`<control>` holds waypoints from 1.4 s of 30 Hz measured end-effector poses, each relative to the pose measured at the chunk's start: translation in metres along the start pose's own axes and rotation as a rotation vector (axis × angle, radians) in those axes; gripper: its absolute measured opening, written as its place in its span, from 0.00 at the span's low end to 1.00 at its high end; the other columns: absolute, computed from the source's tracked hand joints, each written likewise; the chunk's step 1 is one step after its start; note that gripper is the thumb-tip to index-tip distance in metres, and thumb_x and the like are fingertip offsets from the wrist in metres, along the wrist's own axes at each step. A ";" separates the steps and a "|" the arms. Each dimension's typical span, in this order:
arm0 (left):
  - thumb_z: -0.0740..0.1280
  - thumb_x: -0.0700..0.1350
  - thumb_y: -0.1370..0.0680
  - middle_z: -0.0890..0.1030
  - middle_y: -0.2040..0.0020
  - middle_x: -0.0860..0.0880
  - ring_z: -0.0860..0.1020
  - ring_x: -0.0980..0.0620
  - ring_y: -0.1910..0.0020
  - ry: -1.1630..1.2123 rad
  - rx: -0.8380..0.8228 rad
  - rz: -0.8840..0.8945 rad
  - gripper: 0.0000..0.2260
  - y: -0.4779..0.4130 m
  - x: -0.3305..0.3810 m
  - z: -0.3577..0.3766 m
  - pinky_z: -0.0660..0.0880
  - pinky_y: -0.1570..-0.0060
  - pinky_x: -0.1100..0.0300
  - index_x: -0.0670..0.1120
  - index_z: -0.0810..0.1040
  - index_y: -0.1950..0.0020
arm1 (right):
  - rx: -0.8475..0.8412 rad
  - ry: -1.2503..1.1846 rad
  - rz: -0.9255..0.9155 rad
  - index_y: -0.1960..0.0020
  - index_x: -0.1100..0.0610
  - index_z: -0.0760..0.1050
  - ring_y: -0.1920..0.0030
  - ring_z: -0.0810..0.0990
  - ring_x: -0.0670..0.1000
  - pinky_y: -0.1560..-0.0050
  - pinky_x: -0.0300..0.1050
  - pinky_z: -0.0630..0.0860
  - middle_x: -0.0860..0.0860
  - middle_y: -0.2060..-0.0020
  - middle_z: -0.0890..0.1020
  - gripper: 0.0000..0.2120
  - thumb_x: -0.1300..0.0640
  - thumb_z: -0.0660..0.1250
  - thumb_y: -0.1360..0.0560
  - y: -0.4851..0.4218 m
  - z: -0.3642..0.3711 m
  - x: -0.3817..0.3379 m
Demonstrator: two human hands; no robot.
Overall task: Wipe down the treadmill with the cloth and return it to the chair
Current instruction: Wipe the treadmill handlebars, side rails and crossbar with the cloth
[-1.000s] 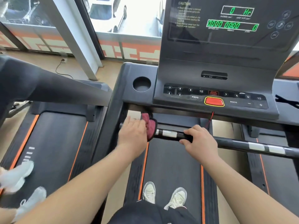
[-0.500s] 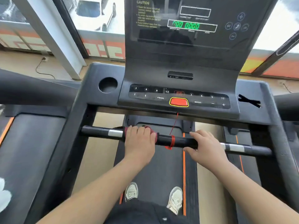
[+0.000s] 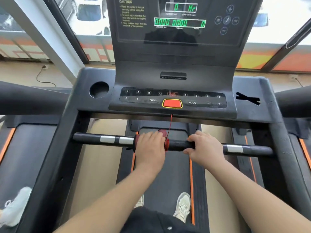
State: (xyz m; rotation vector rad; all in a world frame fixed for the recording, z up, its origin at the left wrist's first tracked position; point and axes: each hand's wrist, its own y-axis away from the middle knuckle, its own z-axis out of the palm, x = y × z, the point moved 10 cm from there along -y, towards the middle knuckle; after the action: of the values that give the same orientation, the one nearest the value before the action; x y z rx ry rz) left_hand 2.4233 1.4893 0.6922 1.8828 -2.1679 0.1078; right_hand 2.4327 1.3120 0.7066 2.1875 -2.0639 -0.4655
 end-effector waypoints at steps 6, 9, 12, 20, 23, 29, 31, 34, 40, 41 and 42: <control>0.55 0.49 0.16 0.84 0.47 0.48 0.81 0.42 0.45 0.017 0.060 0.194 0.14 0.001 -0.003 -0.005 0.78 0.48 0.49 0.49 0.80 0.45 | 0.035 -0.004 0.020 0.39 0.44 0.79 0.43 0.74 0.49 0.55 0.44 0.68 0.43 0.48 0.76 0.18 0.39 0.70 0.26 0.006 0.001 0.001; 0.49 0.54 0.16 0.81 0.51 0.49 0.79 0.41 0.51 -0.022 -0.228 0.079 0.18 -0.031 -0.008 0.005 0.74 0.53 0.51 0.53 0.77 0.47 | 0.042 -0.006 0.024 0.39 0.45 0.79 0.43 0.74 0.49 0.54 0.45 0.71 0.43 0.48 0.76 0.18 0.40 0.70 0.26 0.007 0.002 -0.001; 0.47 0.60 0.18 0.83 0.52 0.49 0.79 0.43 0.53 -0.105 -0.133 0.007 0.25 -0.026 -0.008 0.007 0.74 0.49 0.50 0.52 0.82 0.49 | 0.064 -0.033 0.028 0.39 0.45 0.79 0.44 0.74 0.49 0.52 0.46 0.73 0.43 0.48 0.76 0.18 0.40 0.70 0.25 0.009 0.003 0.001; 0.53 0.54 0.13 0.84 0.48 0.47 0.78 0.44 0.45 0.510 0.154 -0.217 0.19 0.024 -0.054 -0.033 0.72 0.44 0.53 0.49 0.83 0.42 | 0.059 -0.205 -0.058 0.32 0.49 0.75 0.36 0.73 0.49 0.43 0.47 0.76 0.43 0.38 0.77 0.24 0.40 0.69 0.24 0.027 0.002 0.021; 0.53 0.51 0.13 0.80 0.57 0.49 0.78 0.45 0.52 0.687 0.326 -0.396 0.19 0.015 -0.051 -0.077 0.71 0.51 0.53 0.47 0.80 0.51 | 0.055 -0.066 -0.015 0.35 0.49 0.76 0.38 0.74 0.51 0.44 0.48 0.76 0.45 0.41 0.78 0.23 0.38 0.69 0.26 0.024 -0.005 0.053; 0.55 0.53 0.14 0.77 0.59 0.56 0.77 0.48 0.54 0.394 0.241 0.060 0.14 0.024 0.083 -0.061 0.73 0.60 0.50 0.53 0.69 0.58 | -0.022 0.001 -0.038 0.44 0.46 0.79 0.42 0.76 0.49 0.51 0.46 0.77 0.43 0.49 0.78 0.17 0.37 0.67 0.26 0.015 -0.005 0.078; 0.55 0.56 0.16 0.82 0.42 0.52 0.77 0.45 0.38 0.130 0.079 0.192 0.16 0.033 0.116 -0.007 0.77 0.47 0.48 0.51 0.79 0.52 | -0.007 0.012 -0.086 0.42 0.46 0.79 0.41 0.77 0.50 0.49 0.45 0.77 0.44 0.47 0.79 0.16 0.40 0.67 0.25 0.011 -0.007 0.078; 0.57 0.58 0.18 0.78 0.31 0.46 0.72 0.42 0.29 -0.048 0.075 0.187 0.19 0.030 0.123 0.019 0.68 0.30 0.43 0.49 0.82 0.42 | -0.024 0.034 -0.155 0.41 0.45 0.79 0.40 0.77 0.50 0.49 0.45 0.76 0.44 0.47 0.79 0.17 0.39 0.66 0.26 0.006 -0.006 0.079; 0.46 0.66 0.18 0.76 0.34 0.47 0.71 0.42 0.35 -0.223 -0.164 0.056 0.26 -0.012 0.113 0.046 0.61 0.29 0.46 0.57 0.66 0.24 | -0.103 -0.027 -0.174 0.41 0.43 0.79 0.40 0.76 0.49 0.51 0.44 0.73 0.42 0.47 0.79 0.19 0.38 0.71 0.29 0.000 -0.005 0.087; 0.46 0.65 0.17 0.78 0.38 0.47 0.73 0.41 0.38 -0.236 -0.174 0.048 0.24 -0.018 0.117 0.042 0.65 0.36 0.46 0.57 0.70 0.29 | -0.123 -0.033 -0.171 0.43 0.43 0.80 0.41 0.76 0.49 0.52 0.44 0.72 0.43 0.48 0.79 0.19 0.37 0.73 0.30 -0.003 -0.004 0.087; 0.45 0.63 0.16 0.80 0.41 0.46 0.76 0.41 0.41 -0.249 -0.181 0.061 0.21 -0.026 0.122 0.038 0.68 0.42 0.46 0.56 0.72 0.35 | -0.140 -0.031 -0.168 0.44 0.44 0.80 0.43 0.77 0.50 0.53 0.44 0.72 0.44 0.49 0.80 0.19 0.37 0.74 0.31 -0.006 -0.005 0.087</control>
State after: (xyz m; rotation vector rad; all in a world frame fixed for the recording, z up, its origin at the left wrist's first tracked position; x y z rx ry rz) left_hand 2.4278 1.3592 0.6827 1.8097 -2.3052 -0.3174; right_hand 2.4425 1.2257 0.6961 2.2925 -1.8091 -0.6431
